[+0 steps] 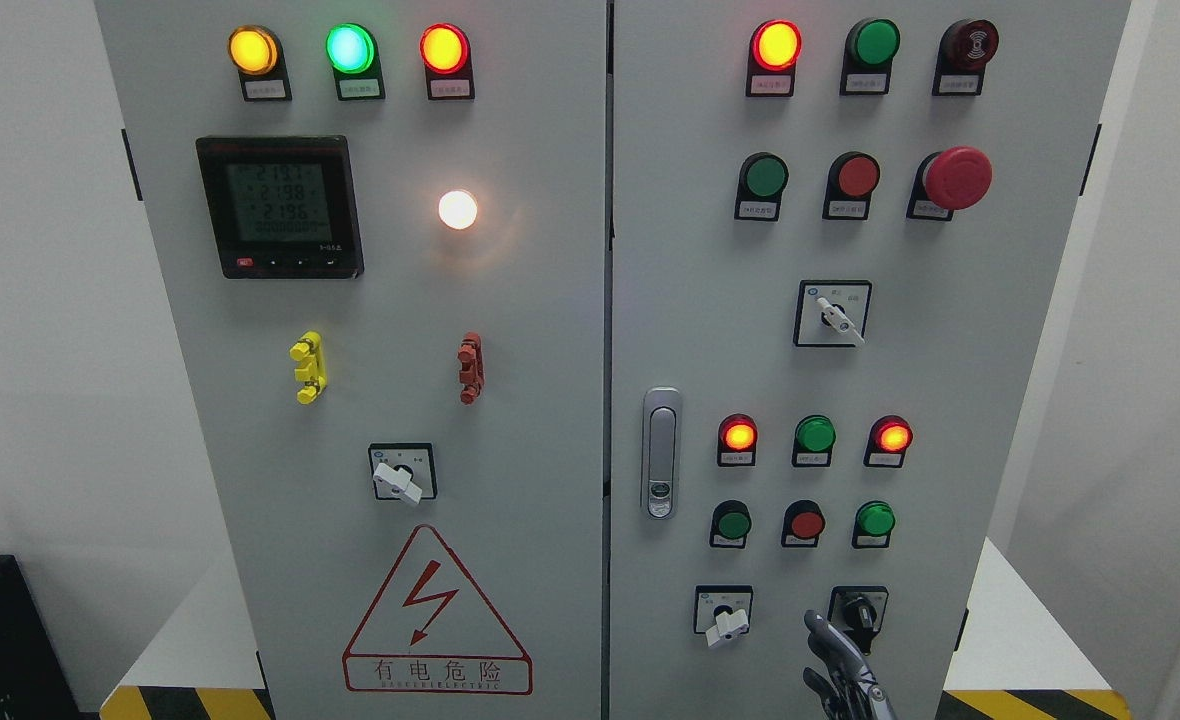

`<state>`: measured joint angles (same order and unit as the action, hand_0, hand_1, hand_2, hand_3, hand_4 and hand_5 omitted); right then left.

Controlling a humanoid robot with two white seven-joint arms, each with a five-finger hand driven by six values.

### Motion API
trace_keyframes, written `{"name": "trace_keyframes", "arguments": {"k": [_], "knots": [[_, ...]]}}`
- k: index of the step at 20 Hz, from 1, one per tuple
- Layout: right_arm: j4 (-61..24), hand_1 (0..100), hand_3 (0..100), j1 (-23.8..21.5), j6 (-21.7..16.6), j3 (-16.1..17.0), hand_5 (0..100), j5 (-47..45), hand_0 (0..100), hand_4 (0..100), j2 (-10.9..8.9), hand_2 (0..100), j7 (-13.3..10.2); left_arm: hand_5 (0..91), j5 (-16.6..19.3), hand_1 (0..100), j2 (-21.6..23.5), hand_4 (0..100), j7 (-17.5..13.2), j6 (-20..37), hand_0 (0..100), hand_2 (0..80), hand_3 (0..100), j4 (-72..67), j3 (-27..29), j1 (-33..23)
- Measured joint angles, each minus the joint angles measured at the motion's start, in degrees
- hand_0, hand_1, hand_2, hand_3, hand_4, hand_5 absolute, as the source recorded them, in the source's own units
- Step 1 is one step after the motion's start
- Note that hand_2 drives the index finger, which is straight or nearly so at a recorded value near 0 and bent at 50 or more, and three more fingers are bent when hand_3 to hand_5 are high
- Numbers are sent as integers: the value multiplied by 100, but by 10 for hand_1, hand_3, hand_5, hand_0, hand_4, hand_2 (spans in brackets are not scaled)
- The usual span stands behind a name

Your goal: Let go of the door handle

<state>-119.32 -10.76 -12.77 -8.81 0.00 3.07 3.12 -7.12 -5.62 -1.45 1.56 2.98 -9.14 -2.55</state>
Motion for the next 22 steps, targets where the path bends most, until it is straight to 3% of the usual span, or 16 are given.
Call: {"name": "trace_keyframes", "arguments": {"k": [14,16,19,21,22], "knots": [[-21,109,0,15,0,-31,0,28,446,0,1,0,6,0,0,0,0,128,0,7,0,32,174,0,0,0],[-22,134,0,34,0,-24,0,183,434,58,2,0,16,0,0,0,0,128,0,7,0,31,174,0,0,0],[-24,184,150,105,0,-17,58,526,417,202,25,0,-35,0,0,0,0,128,0,8,0,32,173,0,0,0],[-26,201,327,186,11,-14,283,828,420,361,50,0,-155,0,0,0,0,128,0,8,0,31,173,0,0,0],[-26,205,362,236,80,-14,315,1034,419,389,65,0,-205,0,0,0,0,128,0,8,0,31,173,0,0,0]]}}
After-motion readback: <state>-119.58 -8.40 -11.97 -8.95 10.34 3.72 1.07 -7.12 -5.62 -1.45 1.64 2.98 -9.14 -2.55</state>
